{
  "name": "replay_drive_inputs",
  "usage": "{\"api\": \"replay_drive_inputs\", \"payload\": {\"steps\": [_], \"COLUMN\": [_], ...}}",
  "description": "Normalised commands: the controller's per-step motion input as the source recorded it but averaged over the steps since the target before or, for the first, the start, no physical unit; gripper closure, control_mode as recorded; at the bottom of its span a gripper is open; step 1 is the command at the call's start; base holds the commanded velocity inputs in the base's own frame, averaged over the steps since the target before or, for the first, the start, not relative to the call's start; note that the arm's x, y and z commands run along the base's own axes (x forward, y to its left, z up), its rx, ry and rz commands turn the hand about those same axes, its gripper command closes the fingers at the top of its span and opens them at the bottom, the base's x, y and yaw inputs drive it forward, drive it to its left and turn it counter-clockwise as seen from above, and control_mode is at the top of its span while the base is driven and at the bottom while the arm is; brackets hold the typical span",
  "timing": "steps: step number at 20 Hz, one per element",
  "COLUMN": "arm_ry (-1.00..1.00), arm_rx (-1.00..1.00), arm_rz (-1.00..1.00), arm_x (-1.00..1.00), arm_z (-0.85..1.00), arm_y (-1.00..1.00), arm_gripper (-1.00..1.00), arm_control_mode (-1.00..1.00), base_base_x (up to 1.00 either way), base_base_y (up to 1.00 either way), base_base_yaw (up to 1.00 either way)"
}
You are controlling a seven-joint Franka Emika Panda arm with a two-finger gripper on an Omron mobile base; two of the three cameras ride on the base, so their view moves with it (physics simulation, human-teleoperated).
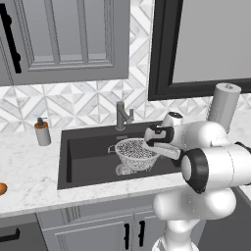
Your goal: Put the colander in the sink, put the tangerine in the colander, and turn on the sink faucet and pour water over the colander.
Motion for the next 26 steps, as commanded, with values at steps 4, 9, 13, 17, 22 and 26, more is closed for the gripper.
{"api": "replay_drive_inputs", "payload": {"steps": [4,9,13,17,22,26], "arm_ry": [0.0,-0.06,-0.08,-0.04,-0.01,-0.02], "arm_rx": [-0.01,-0.01,0.0,0.0,0.0,0.0], "arm_rz": [0.0,0.0,0.0,0.0,0.0,0.0], "arm_x": [0.22,0.15,0.22,0.24,0.18,0.16], "arm_z": [-0.41,-0.38,-0.21,-0.23,-0.26,-0.18], "arm_y": [0.17,0.22,0.12,0.06,0.02,0.0], "arm_gripper": [1.0,1.0,1.0,1.0,1.0,1.0], "arm_control_mode": [-1.0,-1.0,-1.0,-1.0,-1.0,-1.0], "base_base_x": [0.0,0.0,0.0,0.0,0.0,0.0], "base_base_y": [0.0,0.0,0.0,0.0,0.0,0.0], "base_base_yaw": [0.0,0.0,0.0,0.0,0.0,0.0]}}
